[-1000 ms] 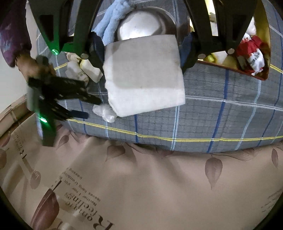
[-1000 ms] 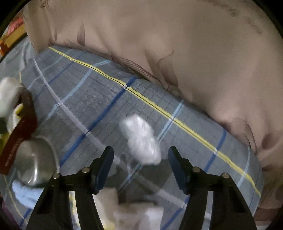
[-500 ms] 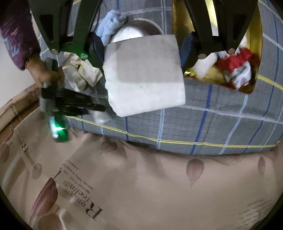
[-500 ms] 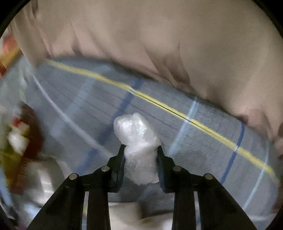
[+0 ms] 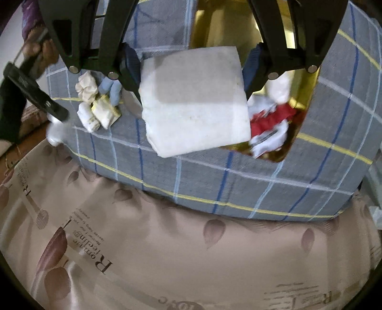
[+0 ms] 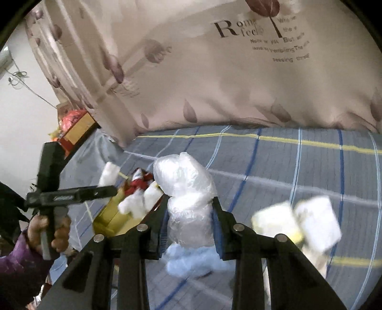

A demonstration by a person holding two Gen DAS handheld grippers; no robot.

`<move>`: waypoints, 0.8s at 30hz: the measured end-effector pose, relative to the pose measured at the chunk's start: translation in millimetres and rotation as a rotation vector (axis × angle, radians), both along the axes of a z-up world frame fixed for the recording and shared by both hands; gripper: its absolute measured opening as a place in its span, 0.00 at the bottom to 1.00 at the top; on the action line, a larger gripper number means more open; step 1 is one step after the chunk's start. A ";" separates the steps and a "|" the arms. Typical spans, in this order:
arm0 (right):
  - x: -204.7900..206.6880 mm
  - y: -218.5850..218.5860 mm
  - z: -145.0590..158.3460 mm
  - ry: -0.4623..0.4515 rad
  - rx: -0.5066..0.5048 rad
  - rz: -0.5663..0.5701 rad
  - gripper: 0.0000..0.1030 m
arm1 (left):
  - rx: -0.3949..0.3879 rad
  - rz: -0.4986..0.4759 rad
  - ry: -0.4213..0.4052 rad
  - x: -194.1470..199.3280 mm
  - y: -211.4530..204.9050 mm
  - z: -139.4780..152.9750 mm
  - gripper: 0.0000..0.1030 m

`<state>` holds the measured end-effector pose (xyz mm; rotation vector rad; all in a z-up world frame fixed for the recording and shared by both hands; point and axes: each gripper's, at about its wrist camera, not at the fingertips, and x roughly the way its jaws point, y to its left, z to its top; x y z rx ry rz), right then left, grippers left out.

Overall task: Organize soft objects
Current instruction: 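Carry the sponge toward the gold tin with the left gripper while the right gripper grasps the clear plastic bag, then lower the sponge into the gold tin and open the left gripper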

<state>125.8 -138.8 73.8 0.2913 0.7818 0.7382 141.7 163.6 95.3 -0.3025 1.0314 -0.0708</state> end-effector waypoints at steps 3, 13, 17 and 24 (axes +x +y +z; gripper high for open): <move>-27.3 -0.7 -7.8 -0.001 0.008 -0.014 0.28 | 0.004 0.031 0.014 -16.0 13.8 -6.6 0.70; -134.3 13.9 -50.4 -0.065 -0.107 -0.063 0.28 | 0.177 0.087 0.022 -66.2 38.6 -32.6 0.71; -150.6 20.8 -63.7 -0.057 -0.145 -0.030 0.28 | 0.241 0.084 0.026 -74.0 41.7 -45.3 0.71; -160.3 18.1 -61.7 -0.059 -0.144 -0.047 0.28 | 0.274 0.024 0.010 -65.0 38.6 -62.9 0.72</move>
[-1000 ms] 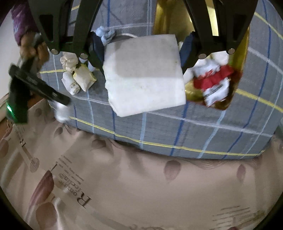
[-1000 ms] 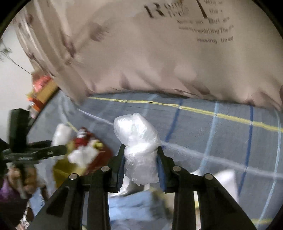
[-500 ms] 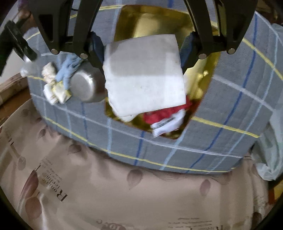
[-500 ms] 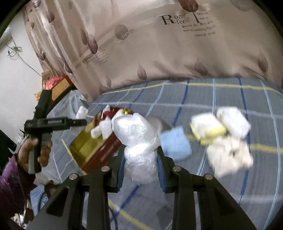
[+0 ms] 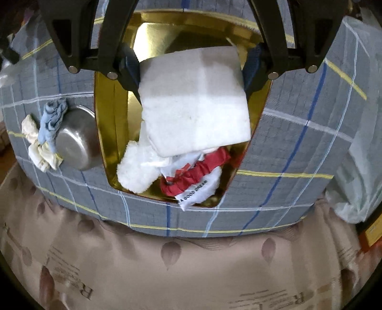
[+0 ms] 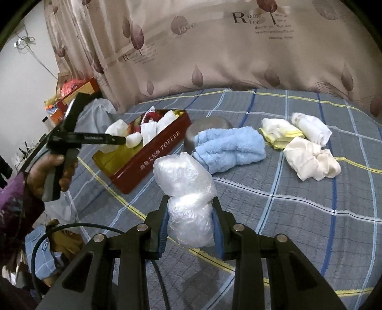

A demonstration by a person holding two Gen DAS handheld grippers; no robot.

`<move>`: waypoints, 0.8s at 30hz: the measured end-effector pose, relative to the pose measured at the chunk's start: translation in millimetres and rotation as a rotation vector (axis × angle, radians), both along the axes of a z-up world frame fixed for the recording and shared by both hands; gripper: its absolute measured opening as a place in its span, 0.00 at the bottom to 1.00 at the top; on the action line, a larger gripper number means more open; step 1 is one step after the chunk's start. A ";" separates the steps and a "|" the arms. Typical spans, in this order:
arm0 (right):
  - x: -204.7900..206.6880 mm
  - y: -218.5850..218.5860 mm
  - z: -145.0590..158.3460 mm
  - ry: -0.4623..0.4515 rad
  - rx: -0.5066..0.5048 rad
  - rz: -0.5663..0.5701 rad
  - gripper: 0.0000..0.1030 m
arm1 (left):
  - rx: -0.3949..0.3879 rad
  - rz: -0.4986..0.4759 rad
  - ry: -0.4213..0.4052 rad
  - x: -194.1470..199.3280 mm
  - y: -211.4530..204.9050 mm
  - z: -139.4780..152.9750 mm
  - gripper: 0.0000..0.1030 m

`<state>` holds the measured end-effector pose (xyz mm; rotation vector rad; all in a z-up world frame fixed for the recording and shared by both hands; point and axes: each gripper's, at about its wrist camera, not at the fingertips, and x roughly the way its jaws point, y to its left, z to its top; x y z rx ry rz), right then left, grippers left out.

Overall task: Organize soft objects
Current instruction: 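Lower the sponge into the gold tin and open the left gripper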

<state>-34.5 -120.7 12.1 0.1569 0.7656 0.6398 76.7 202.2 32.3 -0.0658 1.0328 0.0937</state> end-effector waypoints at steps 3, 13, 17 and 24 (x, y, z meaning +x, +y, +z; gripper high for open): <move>-2.8 -0.4 2.6 -0.008 -0.009 -0.007 0.28 | 0.003 -0.015 0.008 10.8 -1.2 -6.9 0.71; -7.7 2.4 -2.4 0.014 -0.026 -0.003 0.28 | -0.021 -0.002 0.033 42.3 6.5 -21.3 0.72; -7.9 2.0 -2.6 0.020 -0.023 -0.001 0.28 | -0.002 0.003 0.041 47.5 9.5 -24.7 0.72; -10.7 5.5 -2.5 0.024 -0.032 0.008 0.29 | 0.065 -0.018 0.062 51.8 5.7 -28.9 0.73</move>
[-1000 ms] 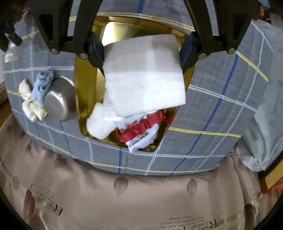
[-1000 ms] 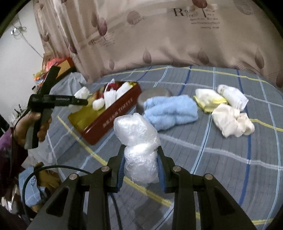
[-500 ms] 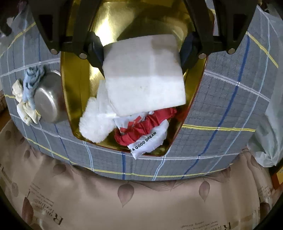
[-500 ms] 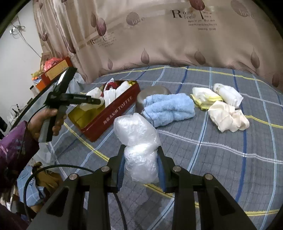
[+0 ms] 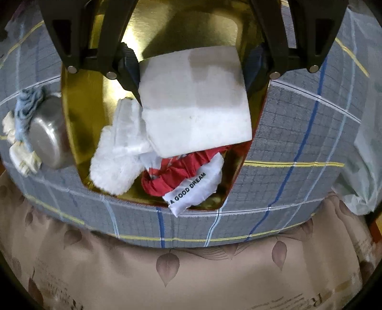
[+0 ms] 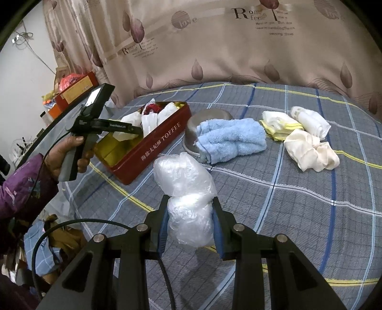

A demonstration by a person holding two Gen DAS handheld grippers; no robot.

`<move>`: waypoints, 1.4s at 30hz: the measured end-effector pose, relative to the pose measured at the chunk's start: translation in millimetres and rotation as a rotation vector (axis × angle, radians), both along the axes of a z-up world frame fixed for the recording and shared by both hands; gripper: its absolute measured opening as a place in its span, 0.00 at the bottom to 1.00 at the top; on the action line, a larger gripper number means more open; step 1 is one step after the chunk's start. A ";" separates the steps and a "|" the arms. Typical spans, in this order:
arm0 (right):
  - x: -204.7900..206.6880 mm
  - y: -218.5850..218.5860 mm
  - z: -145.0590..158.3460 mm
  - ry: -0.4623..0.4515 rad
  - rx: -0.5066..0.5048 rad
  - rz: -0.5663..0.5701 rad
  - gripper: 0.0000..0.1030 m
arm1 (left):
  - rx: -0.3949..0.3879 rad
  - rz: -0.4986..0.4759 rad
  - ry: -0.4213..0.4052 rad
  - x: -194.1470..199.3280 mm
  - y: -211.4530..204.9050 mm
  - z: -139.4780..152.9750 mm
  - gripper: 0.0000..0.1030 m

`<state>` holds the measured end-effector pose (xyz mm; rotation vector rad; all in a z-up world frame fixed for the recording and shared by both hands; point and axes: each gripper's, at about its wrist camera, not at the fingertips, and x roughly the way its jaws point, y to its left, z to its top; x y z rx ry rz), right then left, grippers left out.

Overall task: Organize soft objects
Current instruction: 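Lower the sponge into the gold tin and open the left gripper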

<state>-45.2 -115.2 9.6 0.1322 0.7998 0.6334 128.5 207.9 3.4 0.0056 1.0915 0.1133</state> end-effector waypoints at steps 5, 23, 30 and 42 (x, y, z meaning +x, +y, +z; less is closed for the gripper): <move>-1.4 0.7 0.9 0.003 0.002 0.001 0.29 | 0.088 -0.053 0.005 -3.1 -14.1 -0.8 0.73; -11.8 2.7 6.8 0.001 0.010 0.021 0.29 | -0.027 -0.074 0.031 -7.4 -4.4 -3.8 0.73; -11.3 3.7 6.6 0.003 0.009 0.024 0.29 | -0.059 -0.063 0.039 -5.1 3.7 -1.9 0.75; -6.7 4.3 8.7 0.018 0.022 0.026 0.29 | -0.126 -0.100 0.061 -10.7 -2.4 -0.7 0.78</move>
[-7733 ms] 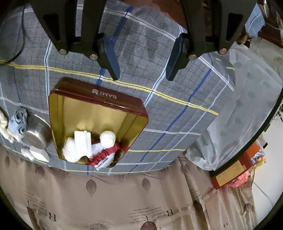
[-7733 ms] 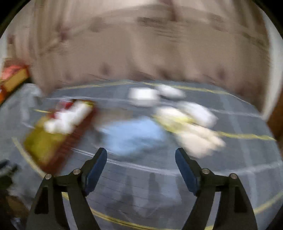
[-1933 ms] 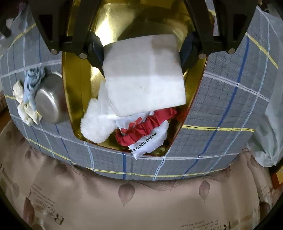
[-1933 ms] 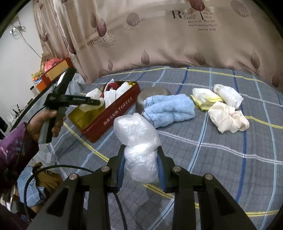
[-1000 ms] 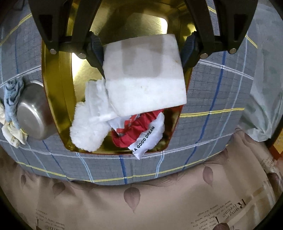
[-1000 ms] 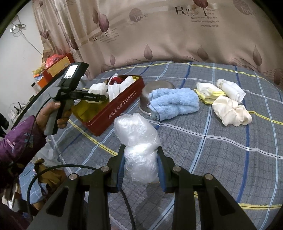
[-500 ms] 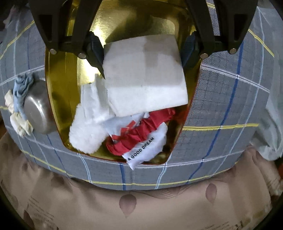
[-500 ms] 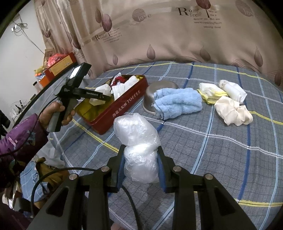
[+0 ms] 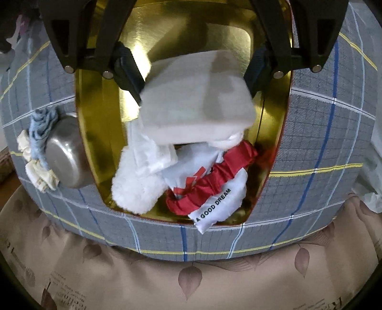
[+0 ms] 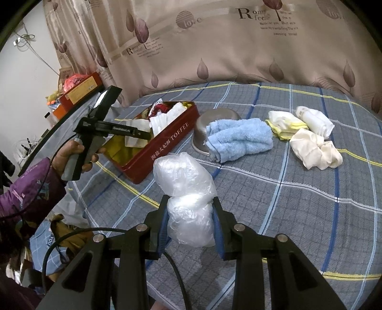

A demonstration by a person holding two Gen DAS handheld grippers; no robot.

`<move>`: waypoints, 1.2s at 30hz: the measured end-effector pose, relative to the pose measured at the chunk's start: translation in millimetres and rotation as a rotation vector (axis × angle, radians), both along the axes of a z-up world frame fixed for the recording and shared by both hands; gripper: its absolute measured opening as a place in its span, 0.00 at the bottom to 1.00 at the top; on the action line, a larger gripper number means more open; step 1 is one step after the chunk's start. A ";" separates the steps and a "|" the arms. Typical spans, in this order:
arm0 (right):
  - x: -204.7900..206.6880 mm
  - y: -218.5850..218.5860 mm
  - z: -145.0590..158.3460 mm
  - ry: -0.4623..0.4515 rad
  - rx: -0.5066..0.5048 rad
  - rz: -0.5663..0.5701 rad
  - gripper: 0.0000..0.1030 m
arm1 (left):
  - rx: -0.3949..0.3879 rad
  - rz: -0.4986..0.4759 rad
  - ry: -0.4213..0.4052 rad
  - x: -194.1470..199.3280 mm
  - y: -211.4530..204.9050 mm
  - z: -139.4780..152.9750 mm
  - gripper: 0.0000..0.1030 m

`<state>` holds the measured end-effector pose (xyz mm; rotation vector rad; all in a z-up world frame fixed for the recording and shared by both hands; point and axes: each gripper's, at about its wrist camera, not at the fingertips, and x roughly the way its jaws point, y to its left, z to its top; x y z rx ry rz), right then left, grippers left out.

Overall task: Organize soft objects
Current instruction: 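Lower the sponge into the gold tin and open the left gripper, then carry the plastic bag into the gold tin and open the right gripper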

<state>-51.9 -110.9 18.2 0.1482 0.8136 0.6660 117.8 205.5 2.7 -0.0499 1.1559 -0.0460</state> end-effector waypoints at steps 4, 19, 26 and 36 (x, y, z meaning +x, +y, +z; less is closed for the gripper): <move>3.5 2.6 8.6 -0.018 -0.004 0.010 0.30 | -0.086 0.007 -0.032 -6.3 7.8 15.8 0.79; 68.5 93.0 64.6 -0.081 0.054 0.163 0.31 | -0.171 0.168 -0.204 -132.9 -7.6 63.7 0.79; 125.2 162.2 44.6 0.039 0.062 0.158 0.32 | -0.208 0.243 -0.192 -176.8 -15.6 44.5 0.79; 162.5 204.4 -2.7 0.130 -0.029 0.072 0.34 | -0.157 0.286 -0.209 -184.4 -4.1 42.1 0.79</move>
